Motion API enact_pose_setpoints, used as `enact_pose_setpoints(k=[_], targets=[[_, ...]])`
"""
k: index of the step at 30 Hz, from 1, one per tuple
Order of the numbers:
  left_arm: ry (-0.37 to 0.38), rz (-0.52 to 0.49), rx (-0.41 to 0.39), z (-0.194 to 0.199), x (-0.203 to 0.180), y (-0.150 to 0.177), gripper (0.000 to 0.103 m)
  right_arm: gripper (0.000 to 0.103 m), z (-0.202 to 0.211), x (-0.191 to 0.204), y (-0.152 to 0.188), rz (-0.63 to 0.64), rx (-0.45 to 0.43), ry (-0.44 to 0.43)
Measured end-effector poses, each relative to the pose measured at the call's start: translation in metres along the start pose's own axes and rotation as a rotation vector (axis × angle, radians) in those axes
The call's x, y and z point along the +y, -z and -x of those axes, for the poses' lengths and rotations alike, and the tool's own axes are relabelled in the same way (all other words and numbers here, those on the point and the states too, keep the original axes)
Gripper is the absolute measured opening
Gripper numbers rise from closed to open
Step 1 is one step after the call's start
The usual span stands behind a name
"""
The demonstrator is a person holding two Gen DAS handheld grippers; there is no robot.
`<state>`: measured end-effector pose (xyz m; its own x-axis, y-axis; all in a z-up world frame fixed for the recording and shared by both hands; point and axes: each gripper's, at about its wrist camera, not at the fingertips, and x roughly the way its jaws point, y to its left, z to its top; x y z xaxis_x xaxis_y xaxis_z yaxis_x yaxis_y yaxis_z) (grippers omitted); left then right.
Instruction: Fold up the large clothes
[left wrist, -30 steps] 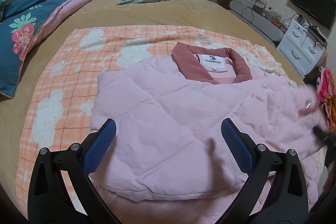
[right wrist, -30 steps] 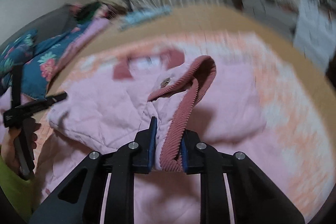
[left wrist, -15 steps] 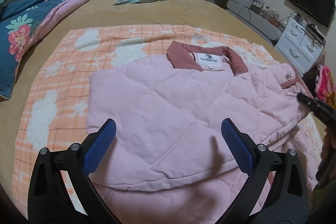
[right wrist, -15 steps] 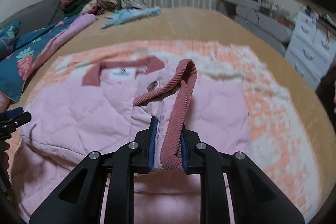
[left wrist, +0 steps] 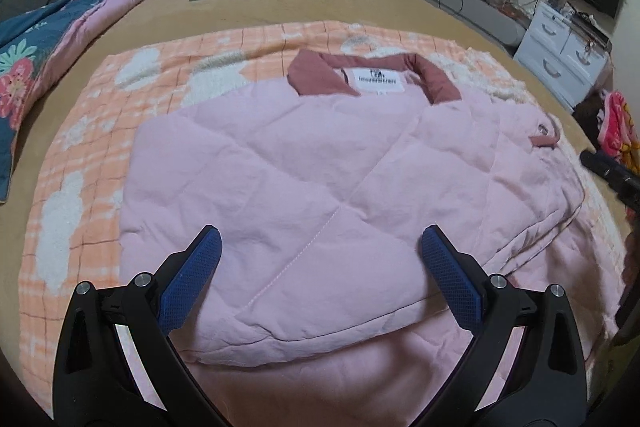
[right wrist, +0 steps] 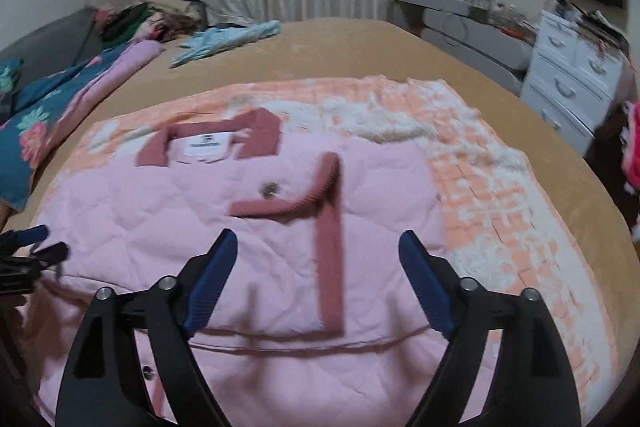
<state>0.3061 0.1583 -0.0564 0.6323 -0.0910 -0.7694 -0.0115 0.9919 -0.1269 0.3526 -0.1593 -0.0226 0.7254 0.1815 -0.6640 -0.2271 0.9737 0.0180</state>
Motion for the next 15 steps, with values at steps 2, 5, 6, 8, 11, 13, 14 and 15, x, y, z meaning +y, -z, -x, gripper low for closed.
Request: enact_pose_setpoints(k=[2,5,6,8,11,13,14,15], targets=[[0.004,0.008,0.012,-0.004,0.001,0.002,0.094,0.093,0.0,0.017,-0.006,0.06,0.001,-0.006],[-0.001,0.012,0.031,-0.01,0.002,0.006,0.094,0.095,-0.005,0.036,-0.012,0.113,0.021,0.007],[-0.003,0.011,0.035,-0.012,0.002,0.007,0.094,0.095,-0.008,0.043,-0.013,0.13,0.038,-0.007],[-0.005,0.006,0.04,-0.013,0.002,0.008,0.094,0.095,-0.014,0.052,-0.015,0.139,0.058,-0.019],[0.008,0.02,0.051,-0.017,0.005,0.009,0.095,0.095,-0.027,0.059,-0.014,0.124,0.119,-0.042],[0.014,0.026,0.054,-0.018,0.007,0.01,0.095,0.095,-0.034,0.062,-0.012,0.123,0.158,-0.054],[0.016,0.029,0.055,-0.018,0.007,0.01,0.095,0.095,-0.038,0.064,-0.01,0.124,0.178,-0.058],[0.015,0.029,0.055,-0.018,0.007,0.01,0.095,0.095,-0.044,0.066,-0.007,0.126,0.201,-0.055]])
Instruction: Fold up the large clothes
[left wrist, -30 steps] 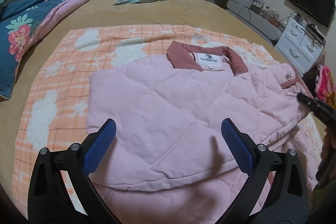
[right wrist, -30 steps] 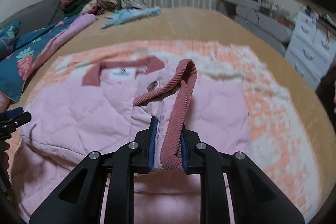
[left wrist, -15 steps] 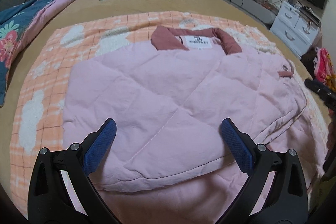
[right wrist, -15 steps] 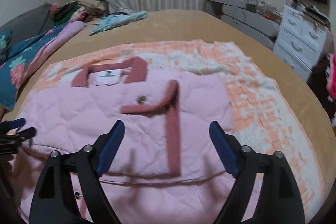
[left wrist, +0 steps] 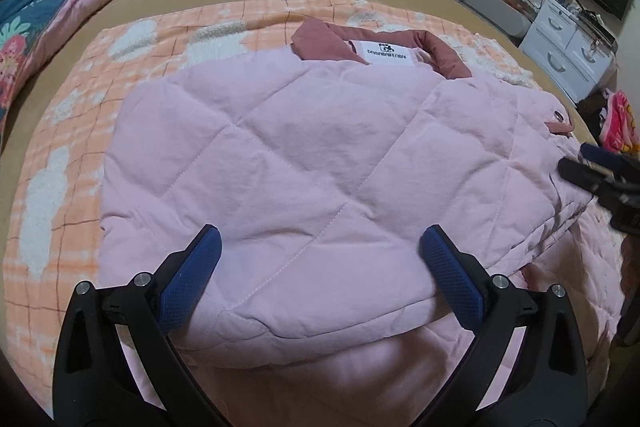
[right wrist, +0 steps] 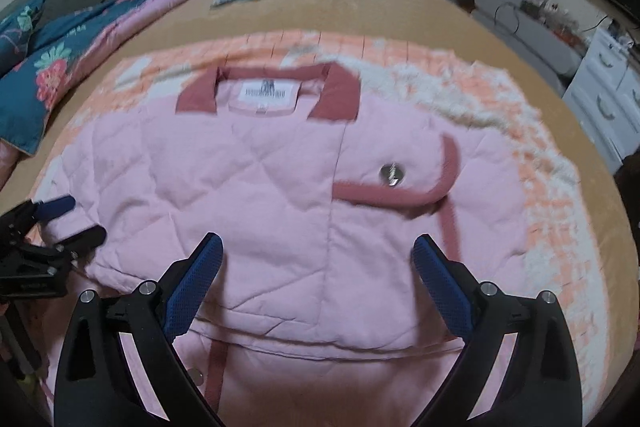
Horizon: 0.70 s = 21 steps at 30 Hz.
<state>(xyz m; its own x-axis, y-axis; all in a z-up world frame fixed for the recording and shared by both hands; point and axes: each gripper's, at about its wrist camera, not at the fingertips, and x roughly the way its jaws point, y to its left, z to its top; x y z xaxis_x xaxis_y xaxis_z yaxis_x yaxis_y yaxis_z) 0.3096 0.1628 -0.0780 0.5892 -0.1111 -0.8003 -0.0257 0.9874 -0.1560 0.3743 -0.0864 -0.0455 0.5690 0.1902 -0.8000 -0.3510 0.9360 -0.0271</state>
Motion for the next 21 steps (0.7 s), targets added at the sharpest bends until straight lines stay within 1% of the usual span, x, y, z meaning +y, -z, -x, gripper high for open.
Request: enact_pose_setpoints(k=[2,5,7,9,16,21], targets=[[-0.001,-0.002,0.001,0.0,0.0,0.0,0.095,0.096,-0.016,-0.001,0.004,-0.006,0.049,-0.003],[-0.001,-0.001,0.001,-0.001,0.0,0.0,0.095,0.097,-0.035,-0.008,0.01,-0.06,0.082,-0.049],[-0.002,-0.002,0.001,-0.001,0.0,0.0,0.095,0.098,-0.046,-0.011,0.015,-0.079,0.078,-0.072],[-0.005,-0.006,0.003,-0.001,0.0,0.0,0.095,0.098,-0.049,-0.009,0.018,-0.073,0.072,-0.063],[-0.005,0.0,0.005,0.0,0.001,-0.001,0.095,0.099,-0.051,-0.007,0.023,-0.08,0.043,-0.051],[0.001,0.008,0.009,0.006,0.0,-0.001,0.094,0.099,-0.043,-0.006,0.026,-0.098,0.038,-0.032]])
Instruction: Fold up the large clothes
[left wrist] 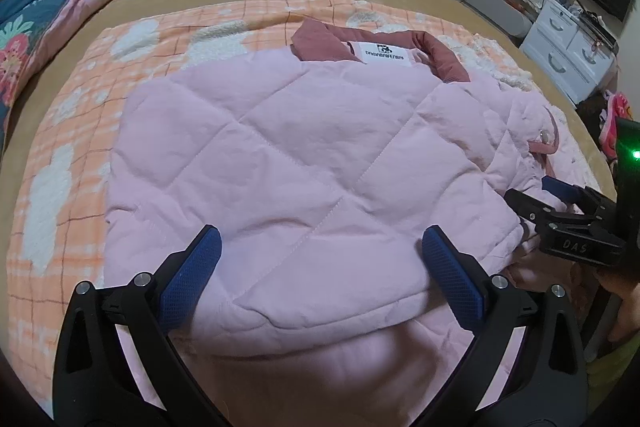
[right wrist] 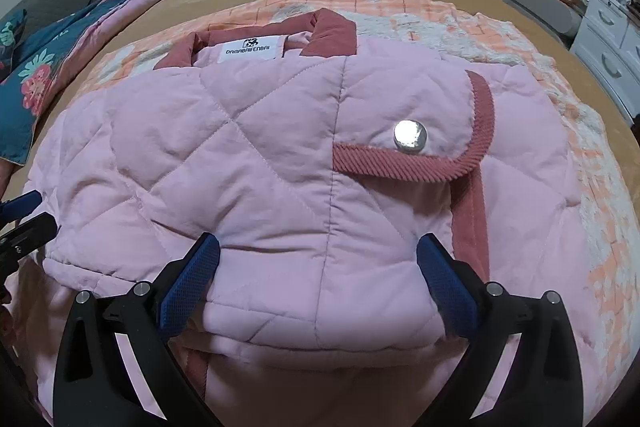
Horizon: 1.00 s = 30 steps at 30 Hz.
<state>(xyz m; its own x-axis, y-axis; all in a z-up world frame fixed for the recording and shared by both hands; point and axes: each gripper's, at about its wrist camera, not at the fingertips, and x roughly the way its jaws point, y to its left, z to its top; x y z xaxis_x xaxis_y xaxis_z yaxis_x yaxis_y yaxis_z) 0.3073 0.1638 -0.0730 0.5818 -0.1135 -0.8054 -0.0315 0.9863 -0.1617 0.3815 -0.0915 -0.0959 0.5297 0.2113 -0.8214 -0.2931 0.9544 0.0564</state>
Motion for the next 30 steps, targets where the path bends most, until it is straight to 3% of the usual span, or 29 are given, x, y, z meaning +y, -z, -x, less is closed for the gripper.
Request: enact_pose_setpoints(k=[9,16,30], targets=[[-0.001,0.01,-0.008,0.022,-0.009,0.0,0.094,0.098,0.036,-0.004,0.008,-0.055,-0.043,-0.048],[-0.023,0.026,-0.044,0.047,-0.011,0.0,0.094,0.099,0.065,-0.006,0.014,-0.078,-0.072,-0.061],[0.005,0.048,-0.122,0.103,-0.016,-0.003,0.094,0.099,0.126,0.002,0.017,-0.075,-0.158,-0.081]])
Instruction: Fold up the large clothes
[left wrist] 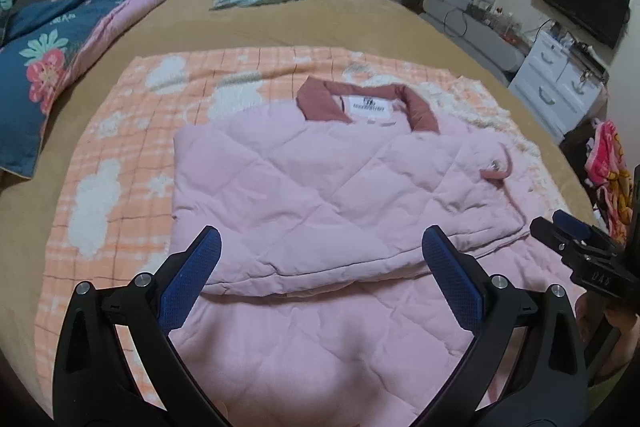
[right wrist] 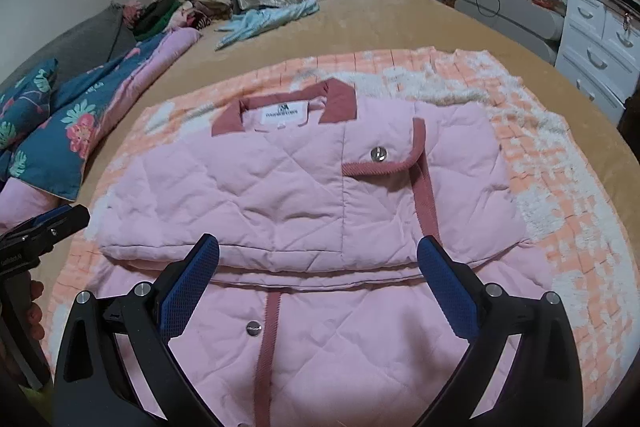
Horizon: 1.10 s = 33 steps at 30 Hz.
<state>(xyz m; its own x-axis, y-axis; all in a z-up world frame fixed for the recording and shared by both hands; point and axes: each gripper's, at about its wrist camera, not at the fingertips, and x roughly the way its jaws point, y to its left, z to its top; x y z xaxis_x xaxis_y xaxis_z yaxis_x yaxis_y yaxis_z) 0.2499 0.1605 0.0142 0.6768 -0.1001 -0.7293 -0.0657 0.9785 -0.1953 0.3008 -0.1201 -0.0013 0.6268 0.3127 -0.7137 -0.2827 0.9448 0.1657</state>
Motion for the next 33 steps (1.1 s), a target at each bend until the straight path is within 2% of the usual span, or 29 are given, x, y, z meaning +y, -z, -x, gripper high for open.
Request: enact_pose_setpoints(k=[16,33], targets=[[0.047,-0.014,-0.116,0.078,-0.024,0.009,0.094,0.099,0.079,0.006,0.001,0.003,-0.123,-0.023],[0.032,-0.005,-0.179,0.134,-0.037,0.028,0.094,0.099,0.143,-0.001,0.011,-0.007,-0.211,-0.054]])
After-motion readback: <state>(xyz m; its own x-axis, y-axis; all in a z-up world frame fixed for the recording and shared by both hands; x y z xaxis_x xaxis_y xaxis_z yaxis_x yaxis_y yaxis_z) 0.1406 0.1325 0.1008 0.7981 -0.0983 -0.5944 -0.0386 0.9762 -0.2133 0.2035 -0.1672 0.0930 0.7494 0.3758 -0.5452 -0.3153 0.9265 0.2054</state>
